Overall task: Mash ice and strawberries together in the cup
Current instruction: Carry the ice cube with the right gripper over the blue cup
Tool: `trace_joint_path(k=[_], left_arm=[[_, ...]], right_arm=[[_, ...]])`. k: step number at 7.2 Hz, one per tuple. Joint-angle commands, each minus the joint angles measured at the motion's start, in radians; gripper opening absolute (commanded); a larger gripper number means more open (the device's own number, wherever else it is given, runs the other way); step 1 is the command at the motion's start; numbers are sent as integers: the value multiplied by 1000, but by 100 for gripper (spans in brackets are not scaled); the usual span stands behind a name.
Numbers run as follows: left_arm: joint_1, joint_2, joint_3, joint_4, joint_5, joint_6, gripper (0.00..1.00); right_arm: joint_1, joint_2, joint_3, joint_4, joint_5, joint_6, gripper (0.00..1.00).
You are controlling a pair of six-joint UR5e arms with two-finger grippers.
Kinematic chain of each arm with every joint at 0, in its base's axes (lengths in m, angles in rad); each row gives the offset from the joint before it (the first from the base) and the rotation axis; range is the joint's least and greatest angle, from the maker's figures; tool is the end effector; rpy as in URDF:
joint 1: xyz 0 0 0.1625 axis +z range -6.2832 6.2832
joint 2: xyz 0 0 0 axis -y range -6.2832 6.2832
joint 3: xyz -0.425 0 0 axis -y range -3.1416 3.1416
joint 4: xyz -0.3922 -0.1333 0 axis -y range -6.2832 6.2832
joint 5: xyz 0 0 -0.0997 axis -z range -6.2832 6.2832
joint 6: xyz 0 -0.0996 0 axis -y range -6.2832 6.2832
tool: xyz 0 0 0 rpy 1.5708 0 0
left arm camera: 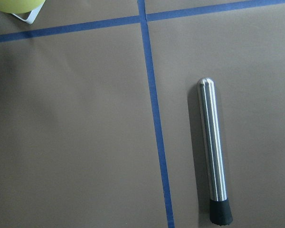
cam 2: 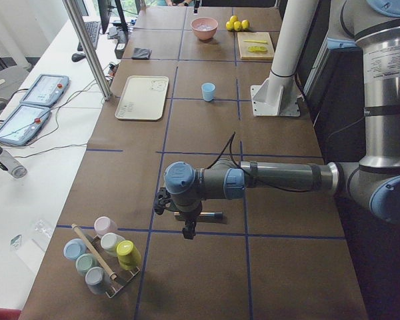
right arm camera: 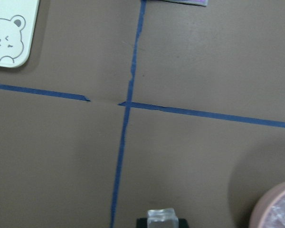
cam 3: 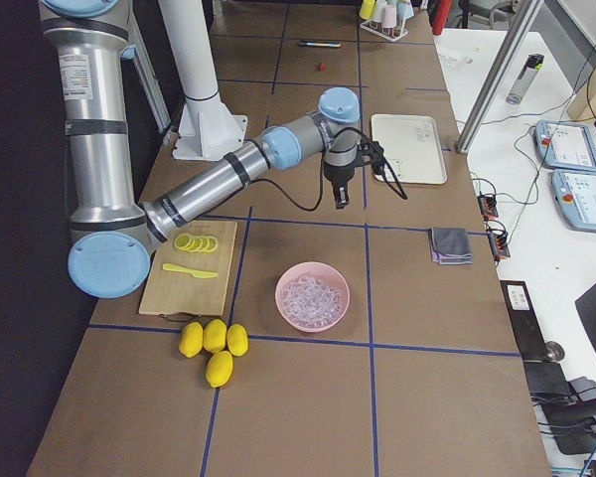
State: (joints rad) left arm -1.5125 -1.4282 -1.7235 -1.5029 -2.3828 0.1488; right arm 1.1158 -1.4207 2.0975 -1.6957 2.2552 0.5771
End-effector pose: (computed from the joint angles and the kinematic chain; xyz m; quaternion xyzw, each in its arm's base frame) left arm -0.0360 -0.4302 0.6534 -0.0087 0.3956 0.0836 0.9146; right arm -0.1542 -0.4752 0.3505 0.0639 -0.4075 -0.0360 0.9103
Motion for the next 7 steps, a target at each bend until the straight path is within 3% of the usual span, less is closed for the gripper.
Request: trace_joint_path(k=[1,5,7], left_arm=[[0,0,-4,0,0,0,100],[2,-1,-4,0,0,0,100],[0,-1,-1,0,0,0,100]], right_arm=[[-191,135,-5,-5,-83,250,0],[-515,417,-148,-5,-340,639,0],[-626,564,-282,-5,-455,769,0]])
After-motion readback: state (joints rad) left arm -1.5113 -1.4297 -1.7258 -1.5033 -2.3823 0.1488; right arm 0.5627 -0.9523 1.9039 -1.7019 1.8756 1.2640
